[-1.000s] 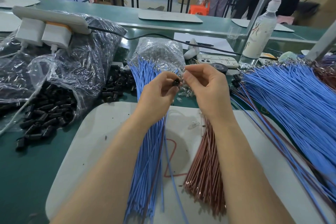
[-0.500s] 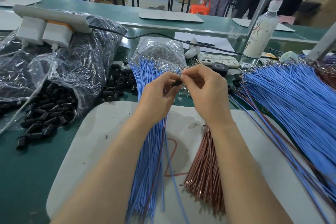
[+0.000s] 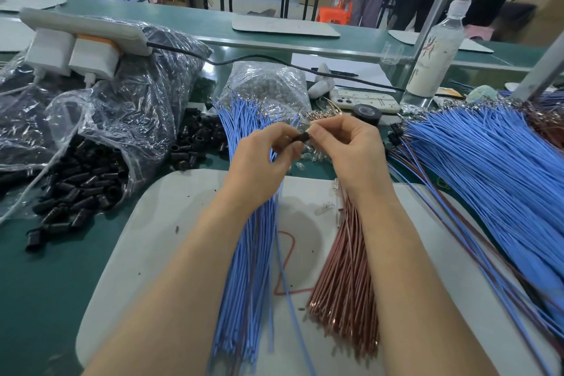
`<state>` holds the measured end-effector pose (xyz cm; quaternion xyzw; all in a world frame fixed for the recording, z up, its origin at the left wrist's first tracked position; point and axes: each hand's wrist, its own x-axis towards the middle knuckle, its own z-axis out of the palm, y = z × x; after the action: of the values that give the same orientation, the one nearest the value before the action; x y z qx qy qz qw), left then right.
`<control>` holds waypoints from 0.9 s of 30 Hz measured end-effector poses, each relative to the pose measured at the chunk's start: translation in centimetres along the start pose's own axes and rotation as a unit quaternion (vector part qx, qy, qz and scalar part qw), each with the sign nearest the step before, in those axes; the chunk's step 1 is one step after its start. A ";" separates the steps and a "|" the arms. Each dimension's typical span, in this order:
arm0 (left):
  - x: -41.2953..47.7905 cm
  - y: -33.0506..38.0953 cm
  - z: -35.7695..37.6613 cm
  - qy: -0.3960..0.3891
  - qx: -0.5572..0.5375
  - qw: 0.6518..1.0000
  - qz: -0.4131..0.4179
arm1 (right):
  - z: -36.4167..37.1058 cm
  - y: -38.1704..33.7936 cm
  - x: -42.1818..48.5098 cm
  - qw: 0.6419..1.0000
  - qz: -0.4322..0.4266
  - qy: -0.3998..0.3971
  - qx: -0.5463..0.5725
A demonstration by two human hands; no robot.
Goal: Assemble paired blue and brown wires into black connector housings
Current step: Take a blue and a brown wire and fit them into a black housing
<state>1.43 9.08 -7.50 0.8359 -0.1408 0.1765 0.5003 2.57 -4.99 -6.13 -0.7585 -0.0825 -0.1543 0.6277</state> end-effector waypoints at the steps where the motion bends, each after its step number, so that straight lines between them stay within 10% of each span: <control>1: 0.0 0.0 0.0 -0.002 0.000 1.000 -0.001 | 0.0 0.1 0.0 1.000 0.006 -0.001 0.008; 13: 0.1 -0.1 -0.4 -0.002 0.019 1.000 -0.008 | 1.2 0.6 -0.2 0.985 0.091 -0.008 0.149; 27: 0.2 0.2 -0.2 -0.067 -0.021 0.996 -0.047 | -0.6 0.8 0.1 0.988 0.110 -0.098 0.052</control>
<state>1.51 9.12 -7.13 0.8407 -0.1382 0.0938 0.5151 2.80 -5.73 -6.74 -0.7411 -0.0681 -0.0048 0.6679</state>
